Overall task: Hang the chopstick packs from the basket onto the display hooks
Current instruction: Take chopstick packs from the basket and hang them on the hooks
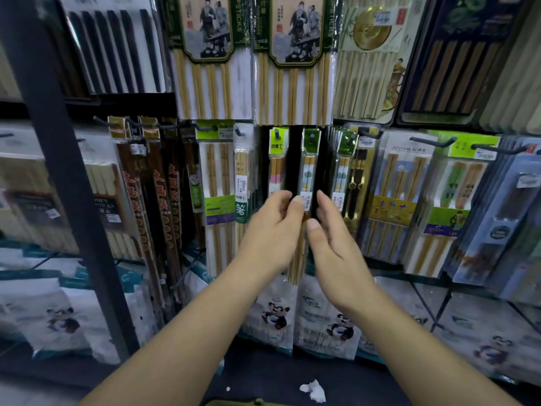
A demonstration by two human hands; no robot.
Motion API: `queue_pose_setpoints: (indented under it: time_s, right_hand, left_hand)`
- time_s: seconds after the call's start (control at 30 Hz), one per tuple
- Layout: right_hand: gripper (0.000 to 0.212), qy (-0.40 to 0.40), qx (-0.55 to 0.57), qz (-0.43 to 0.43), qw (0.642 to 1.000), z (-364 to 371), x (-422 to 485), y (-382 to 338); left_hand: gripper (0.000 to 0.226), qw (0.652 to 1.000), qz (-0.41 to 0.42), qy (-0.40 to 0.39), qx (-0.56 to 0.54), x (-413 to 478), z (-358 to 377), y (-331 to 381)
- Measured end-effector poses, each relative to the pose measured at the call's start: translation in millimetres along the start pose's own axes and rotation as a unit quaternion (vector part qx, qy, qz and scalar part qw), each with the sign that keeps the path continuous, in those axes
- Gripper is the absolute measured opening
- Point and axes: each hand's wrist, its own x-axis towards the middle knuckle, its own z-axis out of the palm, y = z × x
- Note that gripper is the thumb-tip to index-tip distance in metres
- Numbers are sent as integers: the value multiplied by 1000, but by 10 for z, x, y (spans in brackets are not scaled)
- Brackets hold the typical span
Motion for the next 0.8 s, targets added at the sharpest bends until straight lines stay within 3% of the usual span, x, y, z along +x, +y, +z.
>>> queue_pose_setpoints:
  time_s: [0.07,0.2,0.4,0.53,0.63,0.8]
  right_hand:
    - [75,-18,43,38,998,64,68,-13]
    - [82,-5,126,105,986,147,243,3]
    - [65,-14,184,164,969,221,392,106]
    - [68,-8,186,160,969,206,454,146]
    - [81,-9,179,143,973,209,396,177]
    - [78,-14,109,88,990,210,106,304]
  left_hand:
    - [56,999,-28,-35,-24,70,95,-1]
    - [57,979,-94,-76,-165,170,229,-64]
    - [57,948,-139,-60,-282,283,360,-182]
    - [57,948,-136,-65,-280,314,388,-189]
    - [54,962,-117,-66,-239,234,357,-189]
    - [22,972,-123,-111,-169,-91,213,-305]
